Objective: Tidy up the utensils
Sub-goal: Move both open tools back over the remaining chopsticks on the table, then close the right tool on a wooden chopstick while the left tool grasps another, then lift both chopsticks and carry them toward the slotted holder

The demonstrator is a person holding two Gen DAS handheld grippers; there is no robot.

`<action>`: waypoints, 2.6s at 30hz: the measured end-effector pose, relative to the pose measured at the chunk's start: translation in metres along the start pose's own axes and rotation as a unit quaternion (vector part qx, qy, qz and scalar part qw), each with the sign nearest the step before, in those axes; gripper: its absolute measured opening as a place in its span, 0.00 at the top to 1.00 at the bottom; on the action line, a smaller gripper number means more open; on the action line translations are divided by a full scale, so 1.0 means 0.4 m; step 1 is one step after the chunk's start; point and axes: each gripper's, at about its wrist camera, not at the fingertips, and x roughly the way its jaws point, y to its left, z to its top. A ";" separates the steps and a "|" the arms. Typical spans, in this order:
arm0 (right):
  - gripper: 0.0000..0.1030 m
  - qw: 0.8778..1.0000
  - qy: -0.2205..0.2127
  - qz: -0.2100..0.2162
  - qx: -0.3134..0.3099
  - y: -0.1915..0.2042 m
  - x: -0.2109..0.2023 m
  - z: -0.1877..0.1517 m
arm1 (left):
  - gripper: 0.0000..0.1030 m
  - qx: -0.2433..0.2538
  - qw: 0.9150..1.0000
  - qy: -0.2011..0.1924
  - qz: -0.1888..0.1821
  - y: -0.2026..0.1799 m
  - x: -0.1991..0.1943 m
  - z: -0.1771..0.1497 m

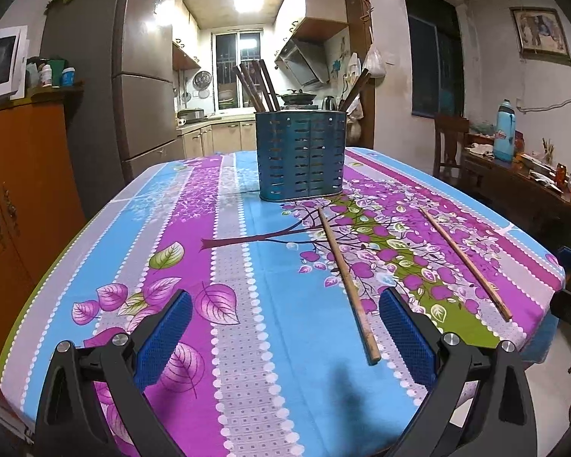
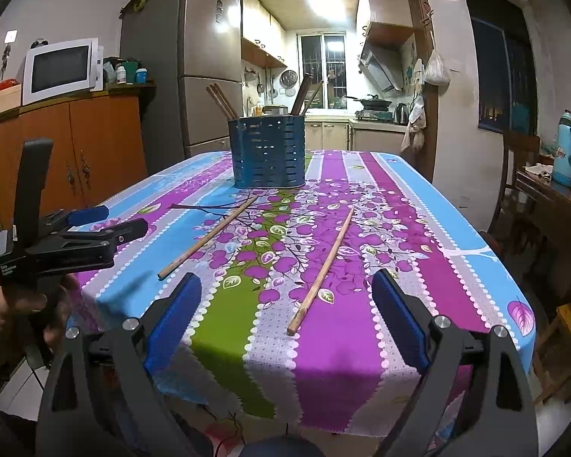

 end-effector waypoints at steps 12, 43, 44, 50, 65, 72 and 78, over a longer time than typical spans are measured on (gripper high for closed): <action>0.56 1.000 0.009 -0.011 0.020 0.008 0.047 -0.066 | 0.05 0.004 0.998 -0.054 -0.031 -0.008 -0.053 -0.024; 0.87 0.997 -0.015 -0.067 0.021 0.009 0.111 -0.106 | 0.63 0.039 0.993 -0.059 -0.096 -0.123 0.043 -0.151; 0.87 0.997 -0.015 -0.069 0.021 0.011 0.109 -0.106 | 0.63 0.040 0.993 -0.060 -0.095 -0.125 0.042 -0.152; 0.87 0.996 -0.020 -0.090 0.009 0.030 0.105 -0.114 | 0.66 0.038 0.992 -0.066 -0.097 -0.125 0.038 -0.158; 0.88 0.994 -0.027 -0.104 0.015 0.036 0.106 -0.119 | 0.89 0.029 0.993 -0.072 -0.088 -0.112 0.036 -0.161; 0.93 0.996 -0.021 -0.086 0.021 0.029 0.101 -0.113 | 0.92 0.032 0.993 -0.071 -0.092 -0.115 0.023 -0.156; 0.95 0.996 -0.030 -0.080 0.018 0.019 0.059 -0.090 | 0.92 0.038 0.991 -0.090 -0.093 -0.125 -0.027 -0.123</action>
